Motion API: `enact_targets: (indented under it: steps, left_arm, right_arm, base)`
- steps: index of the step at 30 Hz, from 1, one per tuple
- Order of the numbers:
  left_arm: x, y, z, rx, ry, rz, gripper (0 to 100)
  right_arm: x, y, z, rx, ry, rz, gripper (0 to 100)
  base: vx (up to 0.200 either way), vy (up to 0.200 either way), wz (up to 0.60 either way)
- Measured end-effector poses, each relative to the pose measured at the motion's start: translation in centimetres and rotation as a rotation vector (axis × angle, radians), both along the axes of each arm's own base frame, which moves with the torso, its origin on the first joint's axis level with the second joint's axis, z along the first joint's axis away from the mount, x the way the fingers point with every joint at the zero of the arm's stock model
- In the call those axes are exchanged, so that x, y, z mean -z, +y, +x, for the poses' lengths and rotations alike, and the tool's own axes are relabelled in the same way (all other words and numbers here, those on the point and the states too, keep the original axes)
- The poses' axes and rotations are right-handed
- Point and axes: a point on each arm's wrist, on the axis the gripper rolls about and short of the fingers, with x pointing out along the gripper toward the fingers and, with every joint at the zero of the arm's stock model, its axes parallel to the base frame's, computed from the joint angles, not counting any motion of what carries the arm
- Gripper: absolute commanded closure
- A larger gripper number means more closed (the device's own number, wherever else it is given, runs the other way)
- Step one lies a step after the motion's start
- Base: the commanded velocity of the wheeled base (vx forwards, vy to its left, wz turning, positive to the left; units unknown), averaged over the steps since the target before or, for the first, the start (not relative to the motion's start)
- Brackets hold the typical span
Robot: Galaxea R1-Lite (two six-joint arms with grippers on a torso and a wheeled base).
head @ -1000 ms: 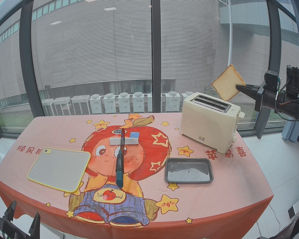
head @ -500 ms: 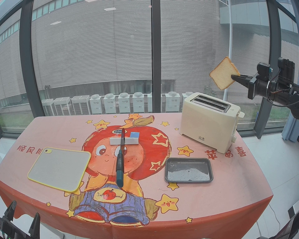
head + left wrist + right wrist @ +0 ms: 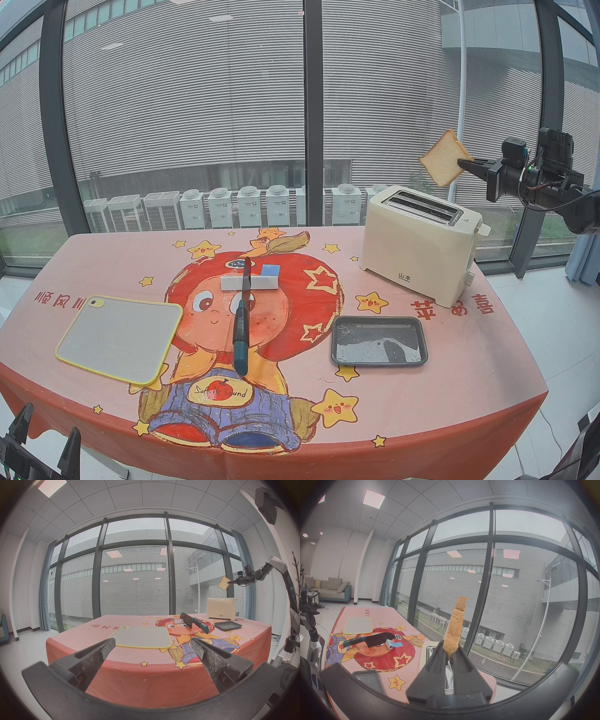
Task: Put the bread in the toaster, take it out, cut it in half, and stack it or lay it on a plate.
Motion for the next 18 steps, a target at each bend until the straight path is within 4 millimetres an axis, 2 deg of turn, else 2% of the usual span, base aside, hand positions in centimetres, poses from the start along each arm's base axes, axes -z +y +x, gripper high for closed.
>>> enact_targets:
  steps: [18]
  left_arm:
    - [0.0,0.0,0.0,0.000,0.000,-0.001,0]
  right_arm:
    - [3.0,0.0,0.7,-0.020,0.046,-0.069,100]
  base:
    - [0.000,0.000,0.00]
